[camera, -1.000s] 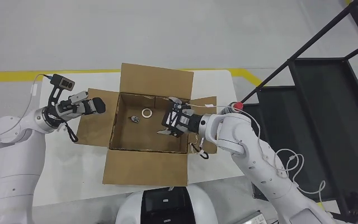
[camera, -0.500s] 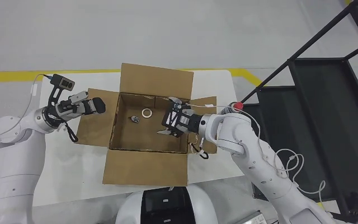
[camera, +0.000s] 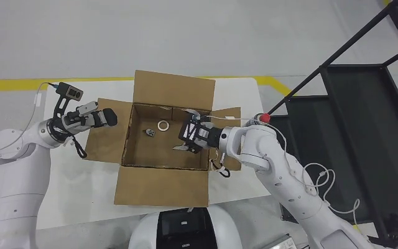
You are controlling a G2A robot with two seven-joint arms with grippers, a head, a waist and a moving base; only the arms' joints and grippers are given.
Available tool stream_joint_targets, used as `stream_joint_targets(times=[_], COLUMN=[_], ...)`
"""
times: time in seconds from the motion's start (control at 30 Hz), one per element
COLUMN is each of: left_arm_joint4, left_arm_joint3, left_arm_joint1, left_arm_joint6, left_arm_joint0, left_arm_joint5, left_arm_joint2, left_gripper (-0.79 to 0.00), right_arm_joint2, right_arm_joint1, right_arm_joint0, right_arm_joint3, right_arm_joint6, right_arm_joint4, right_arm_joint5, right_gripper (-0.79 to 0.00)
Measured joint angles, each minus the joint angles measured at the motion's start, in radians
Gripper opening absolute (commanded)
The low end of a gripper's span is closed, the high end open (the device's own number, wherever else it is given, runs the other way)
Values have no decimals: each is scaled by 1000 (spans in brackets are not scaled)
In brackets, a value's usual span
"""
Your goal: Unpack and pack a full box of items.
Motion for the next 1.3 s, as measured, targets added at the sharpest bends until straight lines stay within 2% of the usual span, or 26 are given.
stream_joint_targets(times=[0.13, 0.23, 0.4, 0.5, 0.6, 1.03, 1.07, 1.3], left_arm_joint4=[0, 0, 0, 0, 0, 0, 0, 0], left_arm_joint3=[0, 0, 0, 0, 0, 0, 0, 0], left_arm_joint1=[0, 0, 0, 0, 0, 0, 0, 0], left_arm_joint6=[0, 0, 0, 0, 0, 0, 0, 0], left_arm_joint0=[0, 0, 0, 0, 0, 0, 0, 0], left_arm_joint5=[0, 0, 0, 0, 0, 0, 0, 0], left_arm_joint2=[0, 0, 0, 0, 0, 0, 0, 0], left_gripper=[0, 0, 0, 0, 0, 0, 0, 0], right_arm_joint2=[-101, -197, -309, -334, -345, -342, -338, -379], right_arm_joint1=[-27, -59, -121, -152, -173, -175, -175, -211], right_arm_joint0=[111, 184, 268, 295, 305, 300, 295, 226], right_arm_joint3=[110, 214, 390, 464, 520, 526, 522, 422], right_arm_joint6=[115, 160, 152, 116, 74, 58, 45, -68], right_arm_joint4=[80, 152, 322, 414, 487, 497, 488, 433], right_arm_joint5=[22, 73, 248, 356, 407, 419, 443, 845], right_gripper=[0, 0, 0, 0, 0, 0, 0, 0])
